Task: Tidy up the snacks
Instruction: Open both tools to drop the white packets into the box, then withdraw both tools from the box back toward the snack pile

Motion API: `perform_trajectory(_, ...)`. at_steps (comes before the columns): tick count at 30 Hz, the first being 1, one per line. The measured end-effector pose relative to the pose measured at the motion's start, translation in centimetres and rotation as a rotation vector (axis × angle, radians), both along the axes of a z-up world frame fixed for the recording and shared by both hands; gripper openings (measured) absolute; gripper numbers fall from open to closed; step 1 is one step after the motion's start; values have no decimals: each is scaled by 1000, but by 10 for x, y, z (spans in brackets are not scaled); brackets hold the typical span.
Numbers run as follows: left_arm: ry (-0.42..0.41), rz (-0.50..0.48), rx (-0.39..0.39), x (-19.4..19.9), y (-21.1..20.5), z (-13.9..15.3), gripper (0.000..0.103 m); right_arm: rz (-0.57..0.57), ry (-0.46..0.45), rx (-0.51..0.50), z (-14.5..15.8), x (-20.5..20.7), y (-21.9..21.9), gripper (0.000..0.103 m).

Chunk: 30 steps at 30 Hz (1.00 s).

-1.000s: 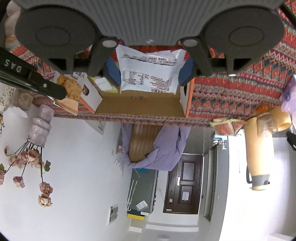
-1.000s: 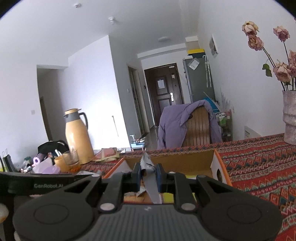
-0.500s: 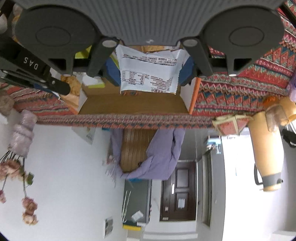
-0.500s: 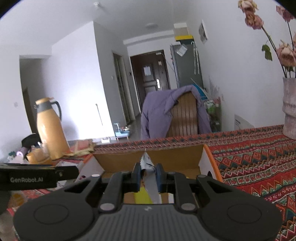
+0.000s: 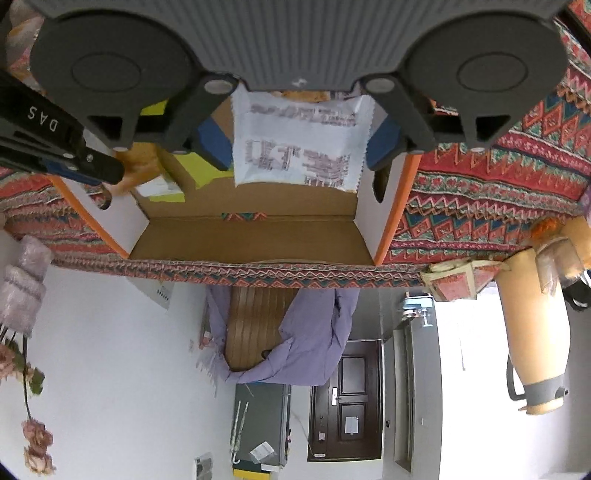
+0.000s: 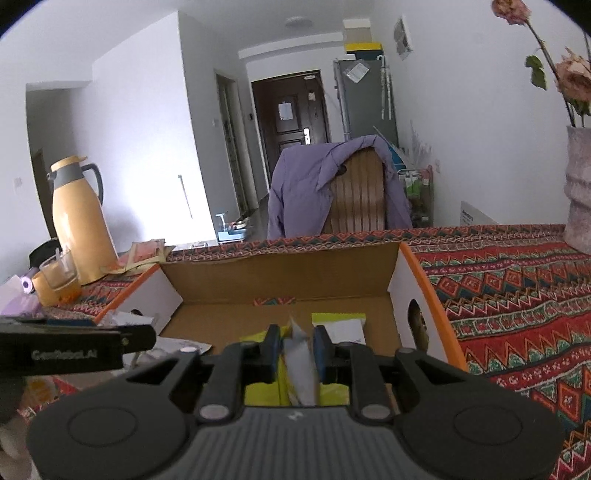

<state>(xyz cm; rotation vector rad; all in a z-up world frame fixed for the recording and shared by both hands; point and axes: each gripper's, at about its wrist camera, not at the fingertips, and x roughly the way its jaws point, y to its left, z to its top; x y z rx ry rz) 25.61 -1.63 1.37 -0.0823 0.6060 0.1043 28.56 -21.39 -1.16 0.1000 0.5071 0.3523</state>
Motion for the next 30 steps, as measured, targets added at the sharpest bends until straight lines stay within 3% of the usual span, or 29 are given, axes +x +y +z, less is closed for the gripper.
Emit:
perform_trajectory(1,-8,3,-10,-3,2,1,91,-1,2,14,1,-1,-3,37)
perform_trajectory(2,-19,8,-13,-6,3,2,101,-4,6,31,3,-2,-5,56)
perform_trajectory(5,-68,13,-19,-18,6,8,103,-12,-11,61,8,-10,-14,82)
perform_trajectory(8,-95,18,-24,-27,10,13,103,-13,-39,71,15,-20,-20,101)
perform_trajectory(17,-145,30,-33,-60,19,23,103,-29,-83,62,28,-56,-35,103)
perform_trajectory(30,-198,-34,-45,-138,21,23,103,20,-118,17,34,-124,-40,103)
